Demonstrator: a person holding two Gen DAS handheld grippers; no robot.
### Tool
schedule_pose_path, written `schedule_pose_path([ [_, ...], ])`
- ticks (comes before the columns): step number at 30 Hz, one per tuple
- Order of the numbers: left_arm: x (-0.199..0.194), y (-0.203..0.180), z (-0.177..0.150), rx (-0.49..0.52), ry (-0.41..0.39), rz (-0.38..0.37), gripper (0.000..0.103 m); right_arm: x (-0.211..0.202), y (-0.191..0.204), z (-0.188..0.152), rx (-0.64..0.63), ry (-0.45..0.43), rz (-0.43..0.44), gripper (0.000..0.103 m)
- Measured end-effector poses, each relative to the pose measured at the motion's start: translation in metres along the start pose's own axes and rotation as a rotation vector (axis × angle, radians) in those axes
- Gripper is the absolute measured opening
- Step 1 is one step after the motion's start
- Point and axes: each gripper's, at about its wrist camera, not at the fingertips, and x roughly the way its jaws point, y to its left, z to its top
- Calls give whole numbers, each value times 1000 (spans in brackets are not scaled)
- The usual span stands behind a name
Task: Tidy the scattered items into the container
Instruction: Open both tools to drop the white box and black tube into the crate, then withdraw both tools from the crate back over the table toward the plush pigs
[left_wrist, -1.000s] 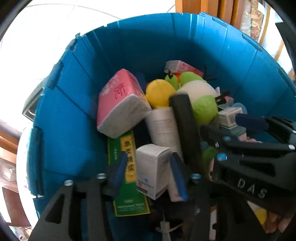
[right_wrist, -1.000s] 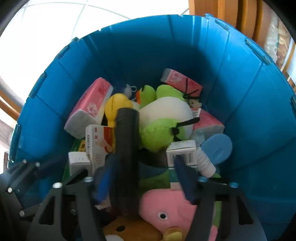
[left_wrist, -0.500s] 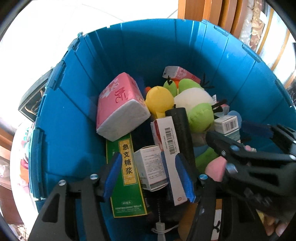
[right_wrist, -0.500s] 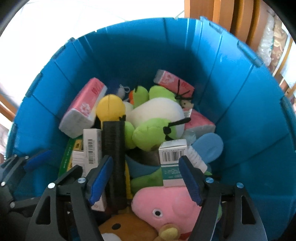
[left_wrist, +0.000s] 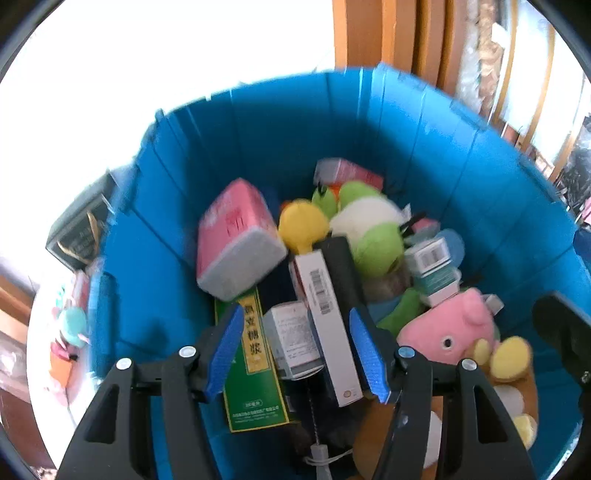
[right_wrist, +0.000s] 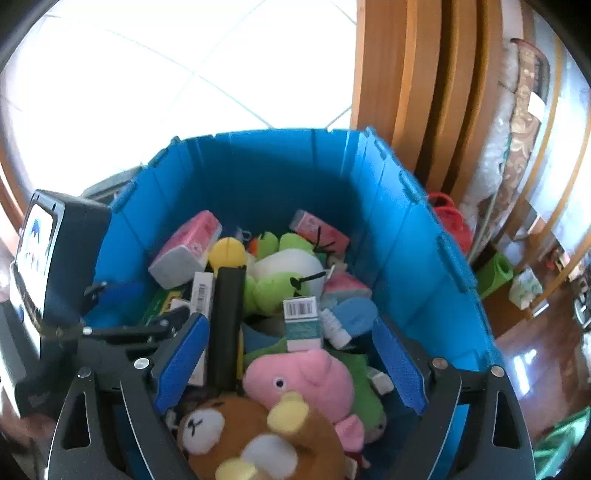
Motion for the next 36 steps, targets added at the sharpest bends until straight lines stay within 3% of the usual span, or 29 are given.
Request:
schedule_pose_path([
  [3,-36,1,-11,0,-85,-76,59,-22,-3,-6,4,-58,0,94],
  [6,-71,8,-27,10,-175,-91,59,-42,-6,-12,41,-122,78,102],
  [11,-125,40,-63,-61,-351,-41,72,-65,9,-20,64,-193,154,103],
  [15,-146,73,-93,-134,-426,36,73,-77,40,-25,31,-262,162,103],
  [20,-157,130,-135,-255,-442,117,73,-81,98,-29,-43,-320,181,103],
  [25,-162,194,-180,-318,-446,188,73,-86,165,-32,-91,-338,274,103],
  [32,-162,318,-265,-407,-358,279,73,-83,275,-39,-123,-332,354,103],
  [36,-155,391,-313,-436,-285,318,73,-65,345,-46,-104,-276,383,103],
])
